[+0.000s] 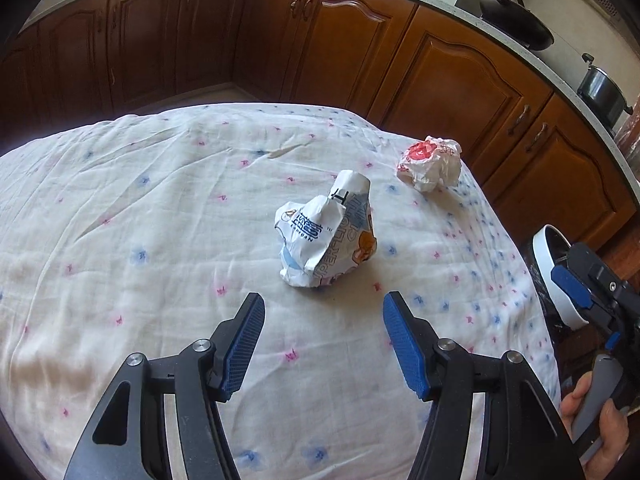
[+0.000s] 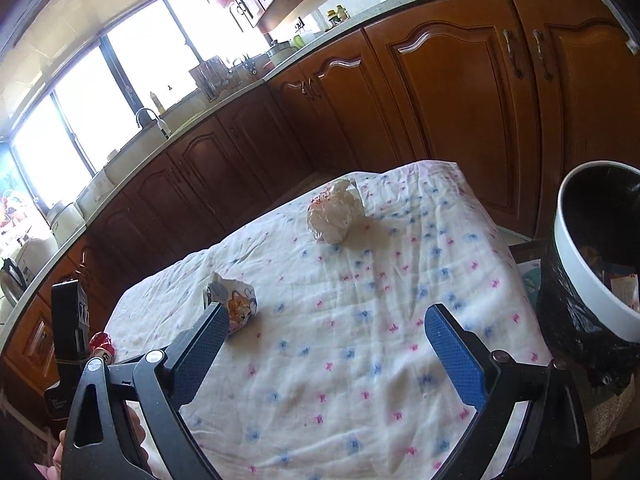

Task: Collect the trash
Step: 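Move both open tools back to the white pouch and plastic bag, then grasp the white crumpled pouch with the left tool while the right tool grasps the white-red plastic bag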

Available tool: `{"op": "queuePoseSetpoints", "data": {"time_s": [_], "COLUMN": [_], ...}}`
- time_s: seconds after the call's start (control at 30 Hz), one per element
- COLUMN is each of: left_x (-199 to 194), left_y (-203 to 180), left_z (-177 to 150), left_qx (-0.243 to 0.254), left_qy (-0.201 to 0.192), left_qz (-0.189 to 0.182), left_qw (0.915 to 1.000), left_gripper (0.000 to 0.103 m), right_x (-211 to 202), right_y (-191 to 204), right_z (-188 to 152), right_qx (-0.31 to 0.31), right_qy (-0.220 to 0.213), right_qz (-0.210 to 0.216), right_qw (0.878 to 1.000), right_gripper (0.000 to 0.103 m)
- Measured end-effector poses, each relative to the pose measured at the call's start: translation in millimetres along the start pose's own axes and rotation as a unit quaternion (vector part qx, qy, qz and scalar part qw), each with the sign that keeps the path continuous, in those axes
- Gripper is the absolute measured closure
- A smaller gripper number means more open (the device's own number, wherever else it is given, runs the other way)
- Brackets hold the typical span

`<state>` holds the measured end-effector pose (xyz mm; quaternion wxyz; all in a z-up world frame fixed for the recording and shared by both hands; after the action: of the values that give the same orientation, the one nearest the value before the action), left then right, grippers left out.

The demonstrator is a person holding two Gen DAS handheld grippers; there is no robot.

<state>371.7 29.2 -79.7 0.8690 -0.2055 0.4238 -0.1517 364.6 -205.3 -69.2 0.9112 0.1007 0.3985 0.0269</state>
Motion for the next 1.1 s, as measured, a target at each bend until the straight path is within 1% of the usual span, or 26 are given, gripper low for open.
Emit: {"op": "queuePoseSetpoints", "data": {"time_s": [0.07, 0.13, 0.27, 0.4, 0.5, 0.6, 0.63, 0.7, 0.73, 0.77, 0.8, 0.83, 0.87, 0.93, 1.1], "left_x": [7, 14, 26, 38, 45, 50, 50, 51, 51, 50, 50, 50, 49, 45, 31], "left_y": [1, 4, 8, 13, 17, 18, 17, 16, 14, 13, 11, 9, 6, 0, -21], "left_z": [4, 10, 18, 24, 25, 25, 25, 25, 25, 25, 24, 23, 23, 21, 14], "left_qx": [0.0, -0.004, -0.007, -0.013, -0.015, -0.013, -0.01, -0.005, 0.0, 0.006, 0.012, 0.017, 0.025, 0.035, 0.051], "left_qy": [-0.002, -0.004, -0.007, -0.009, -0.011, -0.009, -0.009, -0.01, -0.011, -0.011, -0.01, -0.01, -0.011, -0.012, -0.01], "left_qz": [0.003, 0.005, 0.004, 0.007, 0.005, 0.0, -0.001, -0.007, -0.005, -0.004, -0.008, -0.007, -0.003, -0.001, -0.027], "left_qw": [1.0, 1.0, 0.9999, 0.9999, 0.9998, 0.9999, 0.9999, 0.9999, 0.9999, 0.9999, 0.9998, 0.9998, 0.9996, 0.9993, 0.9983], "left_gripper": [0.042, 0.042, 0.042, 0.042, 0.043, 0.044, 0.045, 0.057, 0.062, 0.07, 0.072, 0.073, 0.074, 0.075, 0.075], "right_x": [9, 20, 49, 80, 104, 121, 127, 136, 138, 138, 134, 129, 122, 106, 58], "right_y": [6, 11, 20, 22, 20, 24, 25, 25, 25, 24, 23, 23, 22, 20, 7], "right_z": [9, 17, 29, 38, 47, 53, 54, 54, 53, 52, 50, 48, 46, 42, 23], "right_qx": [-0.006, -0.009, -0.013, -0.006, 0.011, 0.007, 0.004, -0.002, -0.004, -0.003, -0.004, -0.008, -0.01, -0.009, -0.003], "right_qy": [-0.003, 0.002, 0.012, 0.021, 0.035, 0.042, 0.044, 0.052, 0.054, 0.055, 0.05, 0.045, 0.041, 0.035, 0.027], "right_qz": [0.006, 0.003, 0.013, 0.013, 0.016, 0.007, 0.002, -0.017, -0.02, -0.017, -0.017, -0.021, -0.021, -0.012, 0.001], "right_qw": [1.0, 1.0, 1.0, 1.0, 0.999, 0.999, 0.999, 0.999, 0.998, 0.998, 0.999, 0.999, 0.999, 0.999, 1.0], "right_gripper": [0.004, 0.004, 0.004, 0.005, 0.01, 0.021, 0.027, 0.041, 0.062, 0.071, 0.072, 0.077, 0.08, 0.082, 0.083]}}
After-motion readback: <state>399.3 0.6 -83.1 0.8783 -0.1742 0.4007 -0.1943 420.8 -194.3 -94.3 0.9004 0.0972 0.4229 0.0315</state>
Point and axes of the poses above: each gripper's, at about its wrist camera, not at the fingertips, and x roughly the way its jaws point, y to its left, z to its top, the point moved 3 cm from there along x, roughly the way its jaws point, and after that the axes turned 15 degrees about -z, right-handed, at the moved point
